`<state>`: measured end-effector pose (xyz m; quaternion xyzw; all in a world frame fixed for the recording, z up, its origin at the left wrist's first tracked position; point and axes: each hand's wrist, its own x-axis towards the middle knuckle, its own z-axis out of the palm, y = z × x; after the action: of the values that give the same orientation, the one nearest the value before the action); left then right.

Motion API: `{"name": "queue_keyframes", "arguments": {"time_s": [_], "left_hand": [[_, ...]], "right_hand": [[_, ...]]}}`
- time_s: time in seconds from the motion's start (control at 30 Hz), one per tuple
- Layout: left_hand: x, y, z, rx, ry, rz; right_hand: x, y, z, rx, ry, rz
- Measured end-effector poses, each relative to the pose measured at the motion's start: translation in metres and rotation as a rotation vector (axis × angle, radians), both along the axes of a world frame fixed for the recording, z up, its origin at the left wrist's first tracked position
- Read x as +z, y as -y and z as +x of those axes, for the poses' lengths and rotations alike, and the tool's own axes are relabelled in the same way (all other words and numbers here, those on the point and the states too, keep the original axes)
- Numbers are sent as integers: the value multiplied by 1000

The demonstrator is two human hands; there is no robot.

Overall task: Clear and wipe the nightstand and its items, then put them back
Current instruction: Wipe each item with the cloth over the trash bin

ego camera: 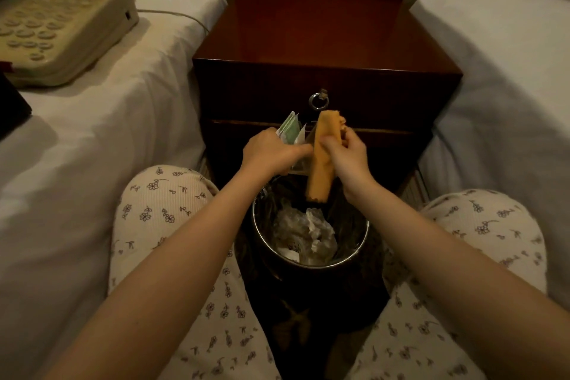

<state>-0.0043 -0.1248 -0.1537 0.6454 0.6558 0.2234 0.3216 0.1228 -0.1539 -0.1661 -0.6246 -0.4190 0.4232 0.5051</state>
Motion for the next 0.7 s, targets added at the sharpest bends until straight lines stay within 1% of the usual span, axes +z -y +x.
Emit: {"name": "queue_keyframes", "arguments": {"time_s": [0.17, 0.27, 0.33, 0.47, 0.57, 0.63, 0.7], "left_hand": [[-3, -1, 2, 60, 62, 11], [-5, -2, 4, 44, 29, 29], [-4, -1, 4, 45, 44, 48], [-3, 1, 4, 81, 259, 7], [0, 1, 5, 104, 447, -92], [3, 2, 5, 115, 570, -121], [4, 1, 5, 135, 597, -98]], "right_hand": [[3, 3, -3, 73, -6, 38], [4, 7, -4, 123, 34, 37], [5, 10, -5, 146, 44, 42], [8, 11, -3, 143, 8, 55], [7, 13, -4, 102, 113, 142], [4, 15, -7, 70, 175, 190], [-2, 17, -11, 44, 136, 158]]}}
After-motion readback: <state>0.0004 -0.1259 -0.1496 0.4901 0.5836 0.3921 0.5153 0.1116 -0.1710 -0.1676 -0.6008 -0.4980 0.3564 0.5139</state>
